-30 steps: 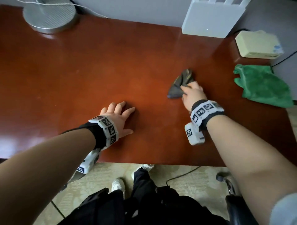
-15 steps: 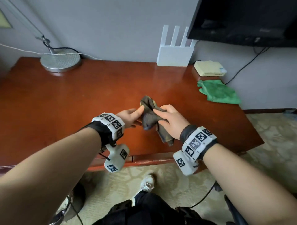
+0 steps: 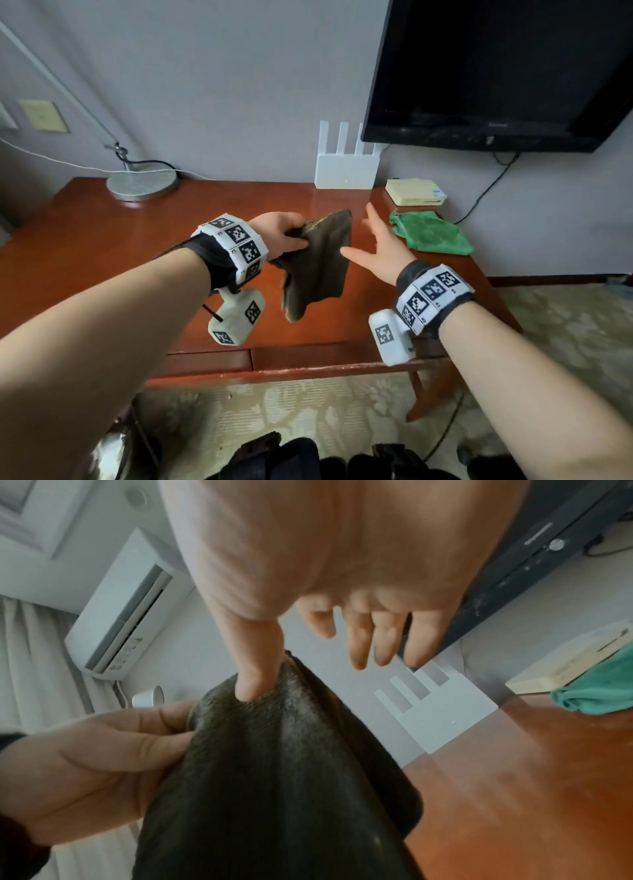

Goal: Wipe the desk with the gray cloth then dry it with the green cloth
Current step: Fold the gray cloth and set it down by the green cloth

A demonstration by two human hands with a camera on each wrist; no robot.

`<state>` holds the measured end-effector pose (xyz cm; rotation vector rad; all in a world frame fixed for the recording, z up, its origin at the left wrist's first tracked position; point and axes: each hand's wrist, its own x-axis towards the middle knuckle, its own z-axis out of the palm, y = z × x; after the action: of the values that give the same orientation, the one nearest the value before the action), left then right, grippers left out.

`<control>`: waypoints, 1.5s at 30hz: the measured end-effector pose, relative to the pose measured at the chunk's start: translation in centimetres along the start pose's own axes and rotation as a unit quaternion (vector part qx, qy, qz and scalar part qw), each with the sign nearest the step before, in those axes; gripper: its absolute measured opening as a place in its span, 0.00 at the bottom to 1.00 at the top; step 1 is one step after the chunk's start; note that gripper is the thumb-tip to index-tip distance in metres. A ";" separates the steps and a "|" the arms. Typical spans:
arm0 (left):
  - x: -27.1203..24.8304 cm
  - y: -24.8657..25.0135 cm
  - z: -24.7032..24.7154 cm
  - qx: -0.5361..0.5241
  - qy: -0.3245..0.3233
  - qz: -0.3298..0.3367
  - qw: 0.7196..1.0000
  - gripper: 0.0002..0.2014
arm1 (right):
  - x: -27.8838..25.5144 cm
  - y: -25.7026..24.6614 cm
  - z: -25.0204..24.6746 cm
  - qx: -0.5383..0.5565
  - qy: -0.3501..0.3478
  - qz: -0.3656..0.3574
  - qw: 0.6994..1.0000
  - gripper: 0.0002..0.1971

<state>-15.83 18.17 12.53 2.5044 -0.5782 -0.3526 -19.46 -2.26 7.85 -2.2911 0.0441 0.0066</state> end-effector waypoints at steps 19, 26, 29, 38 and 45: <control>5.4 7.4 4.0 0.077 0.008 -0.064 0.995 0.17 | 2.9 5.2 -8.4 0.055 -0.022 -0.050 0.997 0.13; 12.0 8.6 7.8 0.024 -0.072 -0.020 0.997 0.19 | 3.7 10.3 -11.2 -0.014 0.001 0.062 0.998 0.19; 14.7 9.8 10.7 -0.005 -0.107 -0.013 0.994 0.17 | 3.9 14.0 -12.4 -0.026 0.001 0.120 0.992 0.16; 25.3 13.4 20.8 -0.064 -0.191 -0.016 0.979 0.17 | 8.2 26.3 -16.6 -0.040 -0.058 0.252 0.965 0.13; 30.8 13.3 24.4 -0.065 -0.186 -0.060 0.979 0.15 | 12.4 31.5 -18.9 -0.225 -0.162 0.309 0.910 0.20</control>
<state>-2.02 -17.29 -3.97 2.3634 -0.5262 -0.8884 -8.30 -37.57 -3.60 -2.5969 0.6536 0.7992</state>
